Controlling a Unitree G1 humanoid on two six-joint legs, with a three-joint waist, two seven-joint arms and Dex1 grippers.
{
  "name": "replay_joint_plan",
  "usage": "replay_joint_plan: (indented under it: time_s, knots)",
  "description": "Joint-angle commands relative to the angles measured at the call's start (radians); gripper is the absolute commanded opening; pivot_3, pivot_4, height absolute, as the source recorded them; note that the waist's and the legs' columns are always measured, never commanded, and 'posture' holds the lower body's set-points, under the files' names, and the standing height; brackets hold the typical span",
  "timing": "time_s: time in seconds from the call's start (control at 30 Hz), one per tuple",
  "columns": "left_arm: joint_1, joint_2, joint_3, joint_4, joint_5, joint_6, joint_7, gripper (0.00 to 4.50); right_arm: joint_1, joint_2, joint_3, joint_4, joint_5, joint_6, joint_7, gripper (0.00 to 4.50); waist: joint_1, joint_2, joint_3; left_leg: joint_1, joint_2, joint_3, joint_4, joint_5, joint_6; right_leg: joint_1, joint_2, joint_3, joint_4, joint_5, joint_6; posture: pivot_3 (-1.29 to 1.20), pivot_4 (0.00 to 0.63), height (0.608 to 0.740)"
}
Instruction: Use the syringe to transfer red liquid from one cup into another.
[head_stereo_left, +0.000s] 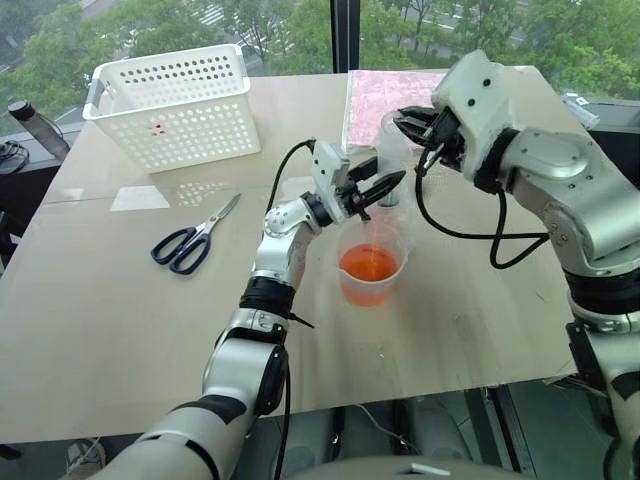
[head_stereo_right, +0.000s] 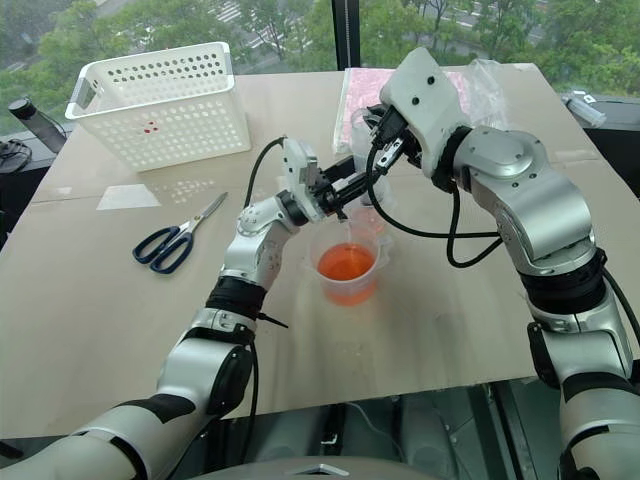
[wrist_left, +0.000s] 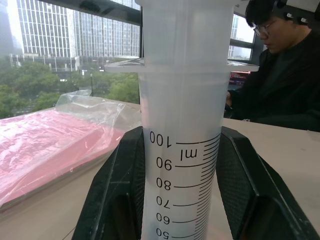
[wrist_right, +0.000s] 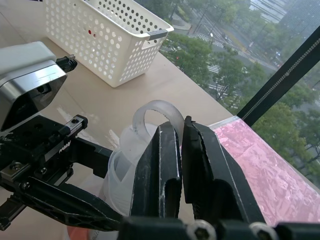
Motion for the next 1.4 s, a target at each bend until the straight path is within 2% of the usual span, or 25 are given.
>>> replay_joint_plan:
  time_s: [0.03,0.57,0.87,0.9,0.93,1.17,1.4]
  knots:
    - [-0.088,-0.005,0.054,-0.052,-0.058,-0.018,0.019,1.41,0.055,-0.008,0.079,-0.012,-0.026,0.000,0.067,0.07,0.001,0.000,0.000,0.000,0.000,0.000,0.000,0.000,0.000,0.000,0.000,0.000,0.000,0.000,0.000,0.00,0.150,0.740]
    - [-0.104,0.020,0.077,-0.106,-0.075,0.031,0.035,1.41,0.140,0.030,0.079,-0.035,-0.063,-0.003,0.098,0.07,0.000,0.000,0.000,0.000,0.000,0.000,0.000,0.000,0.000,0.000,0.000,0.000,0.000,0.000,0.000,0.00,0.150,0.740]
    - [-0.071,0.045,0.076,-0.209,-0.094,0.111,0.032,1.41,0.070,0.106,-0.100,-0.021,0.054,0.083,0.090,0.07,-0.006,0.000,0.000,0.000,0.000,0.000,0.000,0.000,0.000,0.000,0.000,0.000,0.000,0.000,0.000,0.00,0.150,0.740]
    - [-0.068,0.049,0.077,-0.218,-0.097,0.119,0.033,1.41,0.063,0.107,-0.116,-0.019,0.068,0.090,0.095,0.75,-0.007,0.000,0.000,0.000,0.000,-0.001,0.000,0.000,0.000,0.000,0.000,0.000,0.000,0.000,0.000,0.00,0.150,0.740]
    - [-0.066,0.052,0.077,-0.226,-0.101,0.128,0.034,1.41,0.057,0.106,-0.131,-0.021,0.081,0.098,0.099,1.08,-0.010,0.000,0.000,0.000,0.000,-0.001,0.000,0.000,0.000,0.000,0.000,0.000,0.000,0.000,0.000,0.00,0.150,0.740]
    - [-0.059,0.075,0.078,-0.276,-0.127,0.206,0.048,1.41,0.080,0.038,-0.221,-0.096,0.151,0.083,0.151,4.39,-0.012,0.000,0.000,0.000,-0.001,-0.001,0.000,0.000,0.000,0.000,-0.003,0.000,0.000,0.000,0.000,0.00,0.150,0.740]
    - [-0.060,0.107,0.099,-0.420,-0.282,0.519,0.108,1.41,0.282,-0.103,-0.381,-0.254,0.285,0.045,0.266,4.45,-0.013,0.000,0.000,0.000,0.000,-0.002,0.000,0.000,0.000,0.000,-0.004,0.001,0.000,0.000,0.000,0.00,0.150,0.740]
